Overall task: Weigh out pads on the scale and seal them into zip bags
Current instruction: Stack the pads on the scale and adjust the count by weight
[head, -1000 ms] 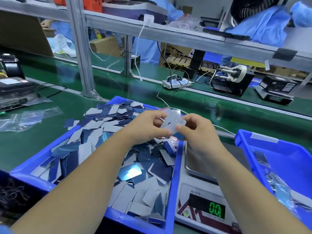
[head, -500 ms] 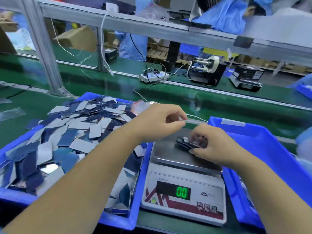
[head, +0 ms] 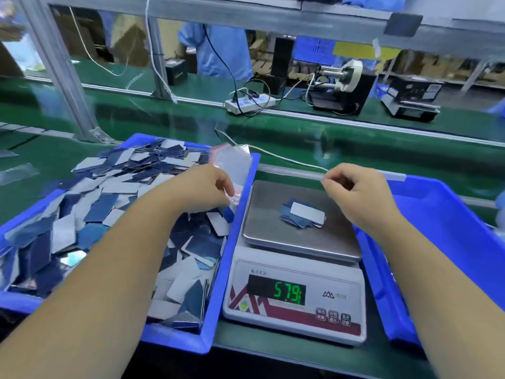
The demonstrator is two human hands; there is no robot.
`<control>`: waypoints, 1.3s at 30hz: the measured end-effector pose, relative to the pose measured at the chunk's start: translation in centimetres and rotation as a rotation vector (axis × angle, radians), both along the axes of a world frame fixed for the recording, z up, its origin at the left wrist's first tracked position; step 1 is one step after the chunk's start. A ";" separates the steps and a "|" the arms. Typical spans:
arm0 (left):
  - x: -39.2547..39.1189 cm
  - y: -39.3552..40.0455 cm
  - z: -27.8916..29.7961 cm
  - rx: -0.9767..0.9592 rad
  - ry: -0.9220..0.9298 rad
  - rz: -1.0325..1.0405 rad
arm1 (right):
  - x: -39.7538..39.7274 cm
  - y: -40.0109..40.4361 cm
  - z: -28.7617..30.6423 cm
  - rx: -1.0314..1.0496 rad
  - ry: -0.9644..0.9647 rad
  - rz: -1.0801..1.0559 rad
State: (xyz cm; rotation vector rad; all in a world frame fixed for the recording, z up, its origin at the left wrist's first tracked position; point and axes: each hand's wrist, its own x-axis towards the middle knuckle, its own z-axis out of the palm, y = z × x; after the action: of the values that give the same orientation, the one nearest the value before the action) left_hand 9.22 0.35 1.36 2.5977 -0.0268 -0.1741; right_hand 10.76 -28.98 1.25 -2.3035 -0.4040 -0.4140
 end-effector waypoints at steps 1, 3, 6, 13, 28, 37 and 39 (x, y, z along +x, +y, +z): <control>-0.1 -0.1 -0.1 0.047 0.056 -0.040 | -0.1 -0.2 -0.3 0.025 0.007 -0.002; -0.3 -0.2 -0.2 0.148 0.166 -0.107 | -0.2 -0.5 -0.4 0.100 0.037 -0.008; -0.6 -0.4 -0.2 0.203 0.222 -0.135 | -0.3 -0.2 0.1 0.138 0.053 -0.016; -0.7 -0.4 -0.3 0.155 0.195 -0.113 | 1.2 1.0 3.8 -0.106 -0.086 0.107; 0.2 -0.1 -0.2 -0.055 -0.171 0.088 | 2.0 -0.8 -0.3 0.035 0.018 0.107; -1.6 -6.4 0.2 -0.585 -0.513 -0.268 | 0.6 1.5 0.2 0.147 0.079 0.332; -1.4 -7.8 0.0 -0.517 -0.627 -0.366 | 0.8 1.3 0.3 0.135 0.070 0.331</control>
State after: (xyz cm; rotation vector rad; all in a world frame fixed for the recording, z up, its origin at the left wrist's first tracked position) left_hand 7.79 -7.48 1.34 2.0113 -0.6771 0.4645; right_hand 11.51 -27.64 1.59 -2.0649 -0.6875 -0.1883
